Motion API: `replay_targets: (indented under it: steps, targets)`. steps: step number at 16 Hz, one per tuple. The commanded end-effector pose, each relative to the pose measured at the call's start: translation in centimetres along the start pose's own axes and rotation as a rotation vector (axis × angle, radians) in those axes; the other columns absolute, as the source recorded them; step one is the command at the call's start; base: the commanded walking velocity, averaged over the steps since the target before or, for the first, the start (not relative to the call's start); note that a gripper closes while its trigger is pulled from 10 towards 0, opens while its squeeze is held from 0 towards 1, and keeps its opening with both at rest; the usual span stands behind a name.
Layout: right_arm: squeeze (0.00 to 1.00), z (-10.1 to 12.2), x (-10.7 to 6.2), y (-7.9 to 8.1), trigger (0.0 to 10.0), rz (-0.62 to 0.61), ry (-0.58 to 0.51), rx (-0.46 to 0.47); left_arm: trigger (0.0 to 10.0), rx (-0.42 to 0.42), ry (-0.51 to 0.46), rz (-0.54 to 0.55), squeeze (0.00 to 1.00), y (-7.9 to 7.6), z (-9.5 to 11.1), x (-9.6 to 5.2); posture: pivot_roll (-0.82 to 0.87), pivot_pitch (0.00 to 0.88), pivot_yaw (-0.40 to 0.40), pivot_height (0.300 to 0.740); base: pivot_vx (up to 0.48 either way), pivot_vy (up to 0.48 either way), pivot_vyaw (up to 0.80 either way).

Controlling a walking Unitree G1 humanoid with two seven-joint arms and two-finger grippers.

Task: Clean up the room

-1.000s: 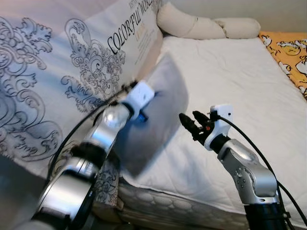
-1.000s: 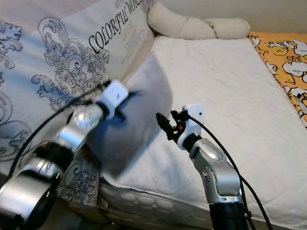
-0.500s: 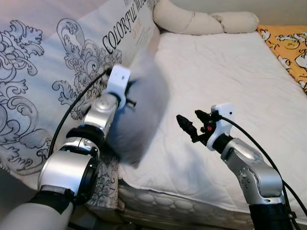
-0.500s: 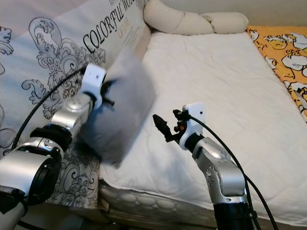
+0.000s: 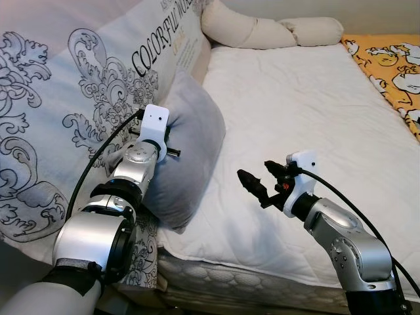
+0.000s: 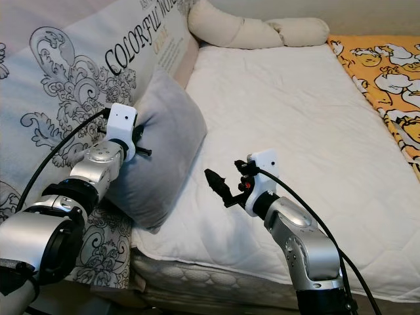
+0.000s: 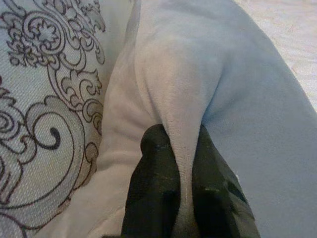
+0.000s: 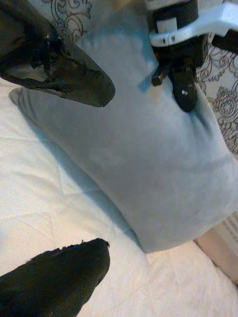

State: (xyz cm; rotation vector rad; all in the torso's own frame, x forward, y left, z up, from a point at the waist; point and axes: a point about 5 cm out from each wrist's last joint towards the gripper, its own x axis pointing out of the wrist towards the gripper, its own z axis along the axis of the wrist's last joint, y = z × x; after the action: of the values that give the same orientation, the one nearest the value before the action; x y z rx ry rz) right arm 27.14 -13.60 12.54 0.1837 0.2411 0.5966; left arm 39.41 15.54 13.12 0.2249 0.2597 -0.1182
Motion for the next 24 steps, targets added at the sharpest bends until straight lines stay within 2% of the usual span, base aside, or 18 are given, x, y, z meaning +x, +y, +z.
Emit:
replay_targets:
  steps: [1,3,4,5,7,9,10,11,12,13,14,16,18,22,24]
  targets:
    - [1.0,0.3,0.0,0.4,10.0,0.026,-0.006,-0.009,10.0,0.025,0.018,-0.003,1.0,0.8,-0.8,-0.2,-0.12,0.0,0.061,0.74,0.0,0.0,0.0]
    - [1.0,0.5,-0.1,0.5,10.0,0.044,-0.018,-0.012,10.0,0.06,-0.098,-0.043,1.0,0.6,0.8,-0.2,-0.11,0.0,0.06,0.74,0.0,0.0,0.0]
    - [1.0,0.5,-0.1,0.5,10.0,0.047,-0.02,-0.013,10.0,0.064,-0.118,-0.043,1.0,0.7,1.0,-0.2,-0.11,0.0,0.06,0.74,0.0,0.0,0.0]
    - [1.0,0.6,-0.1,0.4,10.0,0.044,-0.022,-0.015,10.0,0.053,-0.212,-0.049,1.0,0.8,2.1,-0.4,-0.11,0.0,0.057,0.74,0.0,0.0,0.0]
    - [1.0,0.6,-0.1,-0.1,10.0,0.007,-0.029,-0.01,10.0,-0.048,-0.363,-0.088,1.0,1.0,3.9,-1.0,-0.1,0.0,0.053,0.74,0.0,0.0,0.0]
    - [1.0,0.6,-0.1,-0.5,10.0,-0.063,-0.046,-0.015,10.0,-0.09,-0.448,-0.159,1.0,0.5,4.3,-2.4,-0.1,0.0,0.051,0.74,0.0,0.0,0.0]
    - [1.0,0.6,0.0,-0.8,10.0,-0.116,-0.058,-0.026,10.0,-0.078,-0.488,-0.164,0.77,0.3,4.1,-3.8,-0.09,0.0,0.049,0.74,0.0,0.0,0.0]
    - [1.0,0.6,0.0,-1.1,10.0,-0.179,-0.066,-0.04,10.0,-0.01,-0.526,-0.159,0.67,0.0,3.8,-5.3,-0.09,0.0,0.048,0.74,0.0,0.0,0.0]
    - [1.0,0.6,0.0,-1.2,10.0,-0.208,-0.088,-0.018,10.0,-0.028,-0.521,-0.132,0.58,-0.2,3.1,-6.6,-0.08,0.0,0.044,0.74,0.0,0.0,0.0]
    - [0.78,0.7,-0.2,-1.4,10.0,-0.25,-0.105,0.007,10.0,-0.049,-0.494,-0.124,0.58,-0.4,2.4,-7.4,-0.08,0.0,0.038,0.74,0.0,0.0,0.0]
    - [0.0,0.9,-0.2,-1.4,10.0,-0.277,-0.133,0.02,10.0,-0.04,-0.465,-0.135,0.59,-1.0,1.5,-8.3,-0.07,0.0,0.034,0.74,0.0,-0.24,0.0]
    - [0.0,0.8,-0.1,-0.9,10.0,-0.291,-0.143,-0.002,10.0,-0.08,-0.404,-0.11,0.62,-1.1,0.1,-9.7,-0.06,0.0,0.027,0.74,0.0,-0.263,0.0]
    - [0.0,0.4,-0.2,-0.4,10.0,-0.334,-0.153,0.018,10.0,-0.1,-0.34,-0.08,0.62,-1.2,-0.8,-11.1,-0.07,0.0,0.032,0.74,0.0,-0.315,0.0]
    - [0.0,-0.1,-0.4,-0.4,10.0,-0.352,-0.138,0.025,10.0,-0.086,-0.284,-0.038,0.62,-1.2,-1.9,-12.0,-0.06,0.0,0.036,0.74,0.0,-0.359,0.0]
    - [0.0,-0.2,-0.5,-0.1,10.0,-0.357,-0.137,0.005,10.0,-0.07,-0.21,-0.002,0.62,-0.3,-3.1,-12.3,-0.07,0.0,0.044,0.74,0.0,-0.405,0.0]
